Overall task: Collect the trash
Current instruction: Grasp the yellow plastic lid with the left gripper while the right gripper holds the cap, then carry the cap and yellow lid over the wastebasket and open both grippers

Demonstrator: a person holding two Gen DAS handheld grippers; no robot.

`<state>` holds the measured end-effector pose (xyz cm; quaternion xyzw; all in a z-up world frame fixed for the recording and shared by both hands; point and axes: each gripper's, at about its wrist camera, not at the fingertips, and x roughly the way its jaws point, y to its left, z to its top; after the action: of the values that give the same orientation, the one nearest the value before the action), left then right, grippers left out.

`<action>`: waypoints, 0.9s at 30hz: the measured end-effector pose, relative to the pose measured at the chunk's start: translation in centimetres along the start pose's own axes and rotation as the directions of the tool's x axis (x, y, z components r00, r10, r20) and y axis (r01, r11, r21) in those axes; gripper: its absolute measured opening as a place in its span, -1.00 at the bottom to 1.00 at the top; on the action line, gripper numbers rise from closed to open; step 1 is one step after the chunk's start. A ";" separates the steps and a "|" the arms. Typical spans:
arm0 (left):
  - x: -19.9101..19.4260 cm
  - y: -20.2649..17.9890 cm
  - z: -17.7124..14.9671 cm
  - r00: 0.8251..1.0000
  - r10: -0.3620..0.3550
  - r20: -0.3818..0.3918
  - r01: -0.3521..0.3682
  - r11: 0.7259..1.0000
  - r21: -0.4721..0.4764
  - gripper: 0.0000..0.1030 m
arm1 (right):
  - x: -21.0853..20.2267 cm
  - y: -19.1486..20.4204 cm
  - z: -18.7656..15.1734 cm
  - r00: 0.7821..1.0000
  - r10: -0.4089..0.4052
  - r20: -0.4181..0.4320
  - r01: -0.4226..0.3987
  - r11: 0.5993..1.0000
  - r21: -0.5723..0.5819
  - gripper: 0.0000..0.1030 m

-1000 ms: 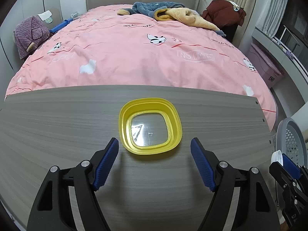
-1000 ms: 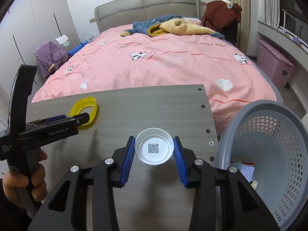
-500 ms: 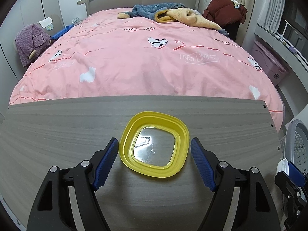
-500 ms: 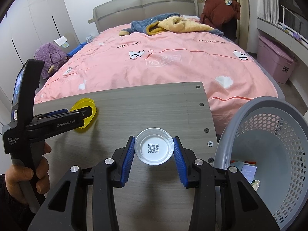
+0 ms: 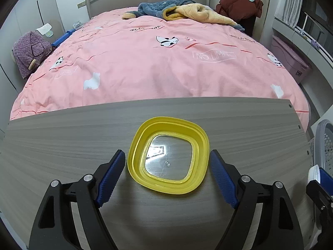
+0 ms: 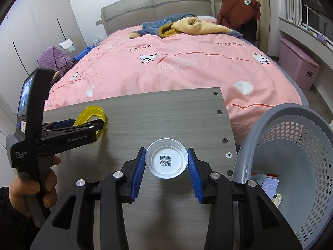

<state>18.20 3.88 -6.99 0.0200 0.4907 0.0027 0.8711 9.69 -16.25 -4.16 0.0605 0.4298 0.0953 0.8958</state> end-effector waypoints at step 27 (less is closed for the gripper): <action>-7.8 -1.3 -2.2 0.985 -0.088 0.148 0.088 0.996 0.008 0.36 | -3.0 -0.4 0.1 0.999 -0.030 0.037 0.030 1.000 -0.005 -0.23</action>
<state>12.32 2.42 -1.52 -0.0012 0.4249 -0.0376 0.9045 7.99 -17.31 -1.94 0.0533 0.4140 0.0818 0.9050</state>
